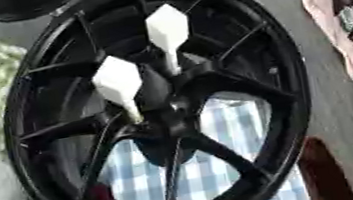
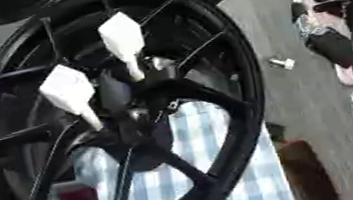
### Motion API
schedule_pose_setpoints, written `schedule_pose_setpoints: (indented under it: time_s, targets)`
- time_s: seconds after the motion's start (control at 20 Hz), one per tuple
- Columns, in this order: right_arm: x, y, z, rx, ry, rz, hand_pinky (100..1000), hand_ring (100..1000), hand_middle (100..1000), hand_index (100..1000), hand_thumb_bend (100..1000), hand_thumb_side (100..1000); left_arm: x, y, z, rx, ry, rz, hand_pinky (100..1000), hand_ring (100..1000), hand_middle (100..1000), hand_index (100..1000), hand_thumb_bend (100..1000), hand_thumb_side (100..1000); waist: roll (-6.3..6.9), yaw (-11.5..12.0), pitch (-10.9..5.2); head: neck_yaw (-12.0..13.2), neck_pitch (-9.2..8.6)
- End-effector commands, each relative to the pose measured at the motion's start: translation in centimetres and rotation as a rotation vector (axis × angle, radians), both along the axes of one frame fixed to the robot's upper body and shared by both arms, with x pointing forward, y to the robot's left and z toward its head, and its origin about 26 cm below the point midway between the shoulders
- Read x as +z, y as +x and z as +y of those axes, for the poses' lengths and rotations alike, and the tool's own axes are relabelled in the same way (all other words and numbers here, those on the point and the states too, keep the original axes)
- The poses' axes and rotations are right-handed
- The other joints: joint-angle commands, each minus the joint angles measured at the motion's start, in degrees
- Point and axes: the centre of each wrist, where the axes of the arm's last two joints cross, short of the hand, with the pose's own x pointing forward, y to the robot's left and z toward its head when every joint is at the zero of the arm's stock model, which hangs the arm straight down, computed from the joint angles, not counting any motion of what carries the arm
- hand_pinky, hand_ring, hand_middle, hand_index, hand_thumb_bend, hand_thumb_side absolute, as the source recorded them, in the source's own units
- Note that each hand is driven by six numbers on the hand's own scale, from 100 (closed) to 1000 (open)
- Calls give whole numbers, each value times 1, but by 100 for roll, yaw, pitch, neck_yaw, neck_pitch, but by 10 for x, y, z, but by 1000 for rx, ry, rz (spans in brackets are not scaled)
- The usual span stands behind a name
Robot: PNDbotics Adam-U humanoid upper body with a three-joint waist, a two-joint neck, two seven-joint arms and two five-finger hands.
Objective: Pull the pin out of the wheel hub.
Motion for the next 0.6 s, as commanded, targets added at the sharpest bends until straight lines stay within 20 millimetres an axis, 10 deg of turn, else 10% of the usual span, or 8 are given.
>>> schedule_pose_setpoints:
  time_s: [0.05, 0.6]
  targets:
    - [11, -2, -4, -4, -25, -28, 848, 691, 642, 741, 355, 293, 13, -8, 5, 18, 9, -48, 751, 667, 660, 760, 442, 593, -48, -1, -103, 11, -40]
    - [11, -2, -4, -3, -25, -25, 847, 691, 641, 741, 358, 293, 12, -11, -3, -143, 112, -54, 770, 696, 689, 783, 452, 570, -47, -2, -105, 17, -54]
